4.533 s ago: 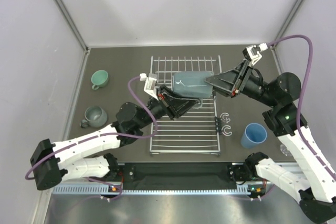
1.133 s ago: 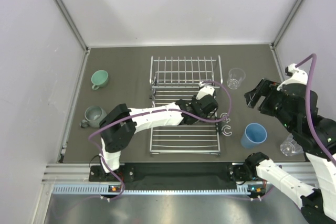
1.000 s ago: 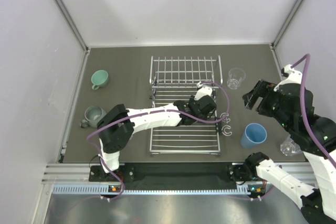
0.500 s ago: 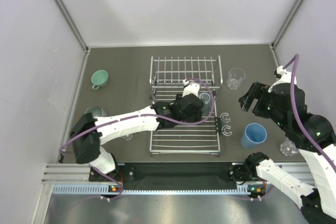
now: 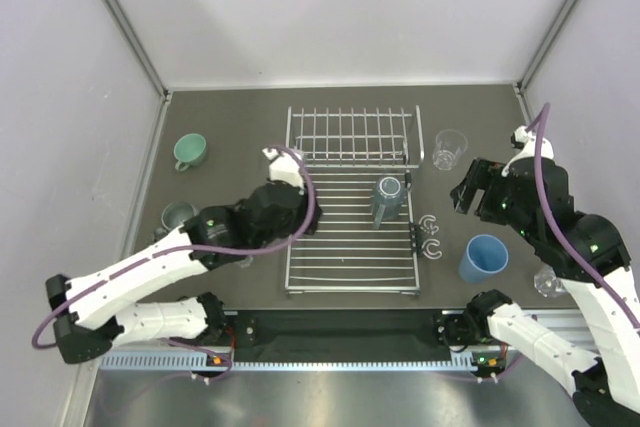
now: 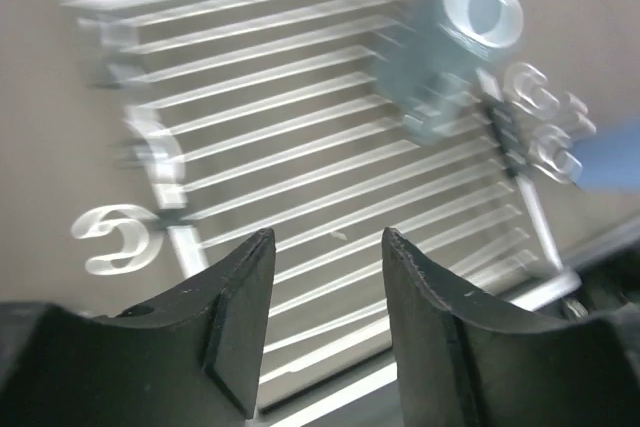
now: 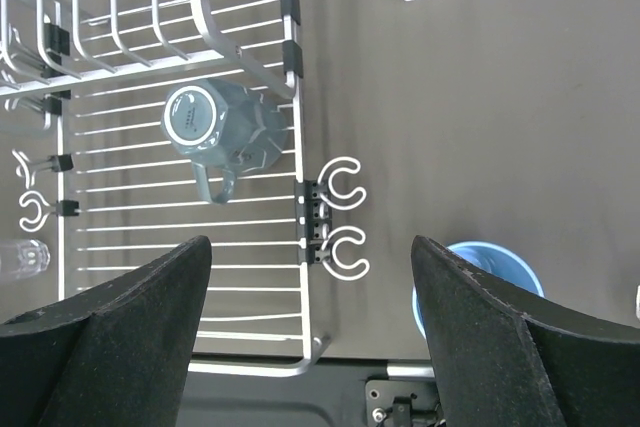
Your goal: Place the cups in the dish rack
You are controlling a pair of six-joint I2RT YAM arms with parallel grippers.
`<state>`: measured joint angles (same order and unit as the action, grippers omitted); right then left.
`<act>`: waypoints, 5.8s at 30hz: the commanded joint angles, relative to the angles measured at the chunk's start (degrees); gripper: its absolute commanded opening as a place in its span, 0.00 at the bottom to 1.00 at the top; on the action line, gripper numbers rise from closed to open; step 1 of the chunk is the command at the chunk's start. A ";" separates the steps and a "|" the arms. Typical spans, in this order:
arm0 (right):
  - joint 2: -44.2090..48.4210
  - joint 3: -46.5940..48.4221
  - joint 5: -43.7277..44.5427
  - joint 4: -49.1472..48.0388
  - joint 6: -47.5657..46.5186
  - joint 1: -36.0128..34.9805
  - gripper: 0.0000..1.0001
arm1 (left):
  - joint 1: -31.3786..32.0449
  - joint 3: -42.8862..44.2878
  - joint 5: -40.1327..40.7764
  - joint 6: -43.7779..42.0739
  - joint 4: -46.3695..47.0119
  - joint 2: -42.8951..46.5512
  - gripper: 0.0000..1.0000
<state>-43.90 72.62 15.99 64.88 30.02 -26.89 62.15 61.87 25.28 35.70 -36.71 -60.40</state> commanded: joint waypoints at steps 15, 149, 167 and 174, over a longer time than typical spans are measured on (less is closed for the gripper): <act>-0.40 1.03 -1.49 -2.74 -1.81 -0.44 0.81 | -52.02 12.05 -10.95 -14.79 -5.66 -3.74 0.49; -32.74 -14.97 -52.98 -115.59 -25.19 -18.46 0.68 | -40.97 4.67 -53.40 103.43 61.58 10.04 0.00; -50.58 -0.64 -67.14 -148.91 2.67 -15.12 0.64 | -40.97 2.56 -52.17 105.80 63.16 11.62 0.00; -51.72 3.22 -69.25 -149.52 6.09 -16.08 0.56 | -40.88 1.94 -52.17 106.06 63.69 11.62 0.00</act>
<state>-95.37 71.77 -50.76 -72.51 32.58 -42.52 21.06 62.81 -29.04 112.86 16.99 -50.70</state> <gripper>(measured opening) 0.575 0.170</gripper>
